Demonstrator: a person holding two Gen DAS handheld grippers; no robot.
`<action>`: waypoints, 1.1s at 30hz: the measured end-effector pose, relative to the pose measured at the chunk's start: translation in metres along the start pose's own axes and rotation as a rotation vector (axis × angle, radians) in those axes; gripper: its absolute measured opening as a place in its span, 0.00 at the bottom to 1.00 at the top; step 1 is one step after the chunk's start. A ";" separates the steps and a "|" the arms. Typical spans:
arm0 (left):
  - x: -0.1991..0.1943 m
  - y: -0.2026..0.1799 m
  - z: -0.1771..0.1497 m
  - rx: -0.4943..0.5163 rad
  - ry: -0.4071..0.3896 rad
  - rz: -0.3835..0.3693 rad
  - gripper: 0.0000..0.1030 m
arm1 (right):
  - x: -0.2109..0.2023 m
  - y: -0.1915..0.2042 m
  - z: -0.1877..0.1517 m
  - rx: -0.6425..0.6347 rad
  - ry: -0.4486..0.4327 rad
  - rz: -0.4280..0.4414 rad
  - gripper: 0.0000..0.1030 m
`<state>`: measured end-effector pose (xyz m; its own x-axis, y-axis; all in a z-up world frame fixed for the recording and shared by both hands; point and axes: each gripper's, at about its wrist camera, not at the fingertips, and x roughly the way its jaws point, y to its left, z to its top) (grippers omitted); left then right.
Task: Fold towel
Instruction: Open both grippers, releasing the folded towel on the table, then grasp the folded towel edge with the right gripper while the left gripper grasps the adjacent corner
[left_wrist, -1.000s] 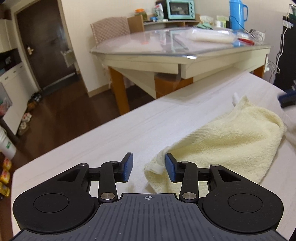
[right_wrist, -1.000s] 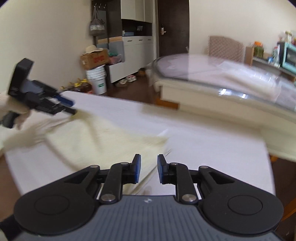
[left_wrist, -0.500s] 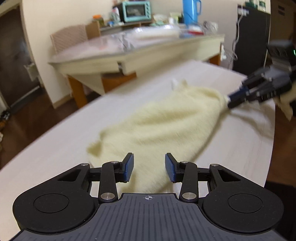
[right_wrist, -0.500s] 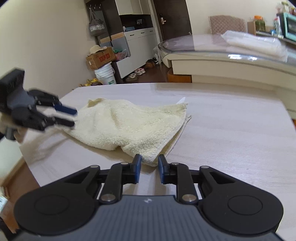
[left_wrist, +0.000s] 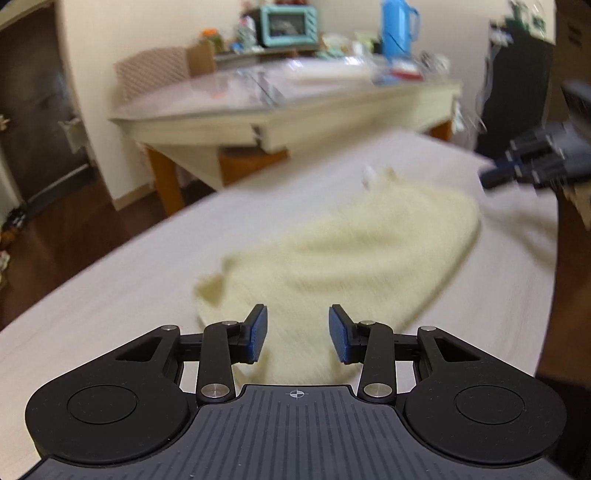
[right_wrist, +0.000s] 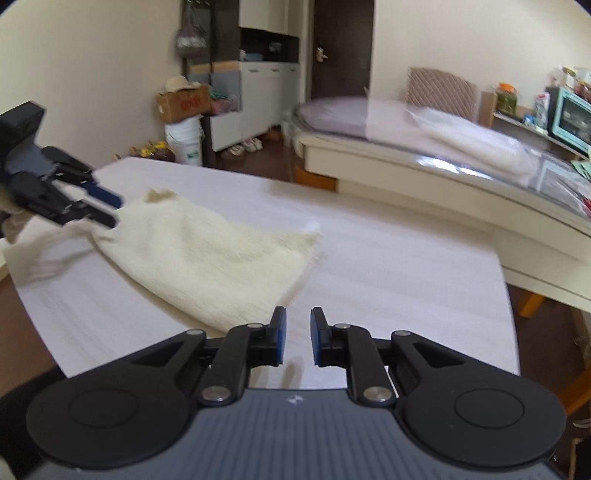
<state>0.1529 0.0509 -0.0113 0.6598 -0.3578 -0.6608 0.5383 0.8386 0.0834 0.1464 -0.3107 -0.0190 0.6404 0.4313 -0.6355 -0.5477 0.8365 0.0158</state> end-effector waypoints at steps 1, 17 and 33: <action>0.001 0.004 0.004 -0.002 -0.003 0.019 0.40 | 0.005 0.002 0.003 0.000 -0.002 0.008 0.16; 0.060 0.059 0.015 -0.109 0.071 0.135 0.32 | 0.073 -0.034 0.037 0.109 0.009 -0.026 0.24; -0.016 0.081 -0.023 -0.197 0.017 0.230 0.35 | 0.036 0.182 0.040 -0.439 -0.110 0.176 0.29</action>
<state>0.1737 0.1344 -0.0113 0.7428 -0.1438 -0.6539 0.2624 0.9611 0.0866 0.0910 -0.1295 -0.0081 0.5582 0.6065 -0.5663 -0.8129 0.5363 -0.2269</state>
